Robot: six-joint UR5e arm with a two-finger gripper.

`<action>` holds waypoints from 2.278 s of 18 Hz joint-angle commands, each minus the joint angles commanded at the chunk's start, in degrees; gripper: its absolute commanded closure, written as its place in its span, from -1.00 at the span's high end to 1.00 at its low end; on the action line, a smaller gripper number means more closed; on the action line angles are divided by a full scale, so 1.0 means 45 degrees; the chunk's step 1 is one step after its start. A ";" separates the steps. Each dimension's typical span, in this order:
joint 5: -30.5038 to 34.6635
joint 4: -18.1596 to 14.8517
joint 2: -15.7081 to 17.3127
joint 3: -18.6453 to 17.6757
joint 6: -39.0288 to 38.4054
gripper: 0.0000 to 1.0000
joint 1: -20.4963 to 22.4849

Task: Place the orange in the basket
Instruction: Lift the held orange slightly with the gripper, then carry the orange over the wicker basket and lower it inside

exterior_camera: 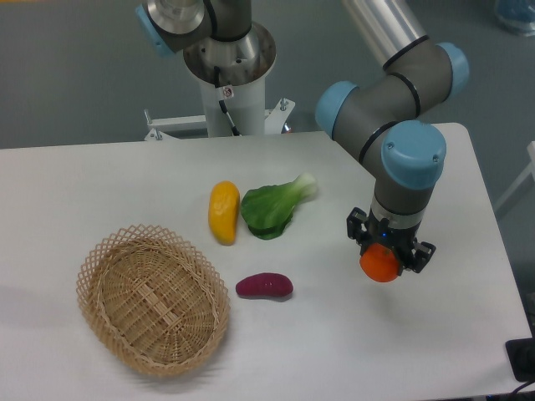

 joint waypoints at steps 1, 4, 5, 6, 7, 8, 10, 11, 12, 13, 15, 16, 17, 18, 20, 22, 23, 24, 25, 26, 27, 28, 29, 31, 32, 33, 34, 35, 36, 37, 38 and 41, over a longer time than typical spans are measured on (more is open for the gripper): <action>0.0000 0.0000 0.0000 0.0000 0.0000 -0.27 0.0019; 0.0000 -0.0019 0.0020 0.0020 0.0020 -0.26 0.0000; 0.0000 -0.0019 0.0020 0.0020 0.0020 -0.26 0.0000; 0.0000 -0.0039 0.0020 0.0020 0.0020 -0.26 0.0000; 0.0000 -0.0020 0.0020 0.0020 0.0020 -0.26 0.0000; 0.0000 -0.0039 0.0020 0.0020 0.0000 -0.26 0.0000; 0.0019 -0.0039 0.0039 -0.0019 -0.0039 -0.26 -0.0020; 0.0020 -0.0058 0.0039 -0.0020 -0.0136 -0.26 -0.0039; 0.0039 -0.0097 0.0039 -0.0039 -0.0156 -0.26 -0.0136; 0.0039 -0.0136 0.0039 -0.0039 -0.0176 -0.26 -0.0214; 0.0039 -0.0175 0.0078 -0.0078 -0.0292 -0.26 -0.0351; 0.0020 -0.0176 0.0078 -0.0078 -0.0602 -0.26 -0.0603; 0.0020 -0.0156 0.0078 -0.0078 -0.0953 -0.26 -0.0741; 0.0020 -0.0156 0.0078 -0.0078 -0.1208 -0.26 -0.0897; 0.0039 -0.0175 0.0078 -0.0097 -0.1716 -0.26 -0.1404; 0.0058 -0.0098 0.0078 -0.0234 -0.2437 -0.26 -0.2008; 0.0059 -0.0039 0.0039 -0.0234 -0.2693 -0.26 -0.2244; 0.0136 -0.0020 0.0000 -0.0234 -0.3005 -0.26 -0.2440; 0.0253 -0.0039 -0.0019 -0.0234 -0.3220 -0.26 -0.2654; 0.0312 -0.0039 -0.0039 -0.0234 -0.3300 -0.26 -0.2908; 0.0293 -0.0058 -0.0020 -0.0234 -0.3378 -0.26 -0.3239; 0.0293 -0.0058 -0.0020 -0.0234 -0.3553 -0.26 -0.3455; 0.0293 -0.0058 0.0000 -0.0234 -0.3651 -0.26 -0.3689; 0.0273 -0.0097 0.0000 -0.0234 -0.3652 -0.26 -0.4216; 0.0273 -0.0117 0.0000 -0.0234 -0.3730 -0.26 -0.4470; 0.0293 -0.0117 0.0000 -0.0234 -0.4040 -0.26 -0.4782; 0.0312 -0.0098 0.0000 -0.0234 -0.4236 -0.26 -0.5037; 0.0390 -0.0078 -0.0039 -0.0234 -0.4335 -0.25 -0.5291; 0.0391 -0.0059 -0.0097 -0.0234 -0.4491 -0.25 -0.5622; 0.0410 -0.0039 -0.0214 -0.0234 -0.4705 -0.24 -0.5954; 0.0449 0.0000 -0.0370 -0.0234 -0.4997 -0.24 -0.6286; 0.0935 0.0020 -0.0702 -0.0234 -0.5644 -0.20 -0.7068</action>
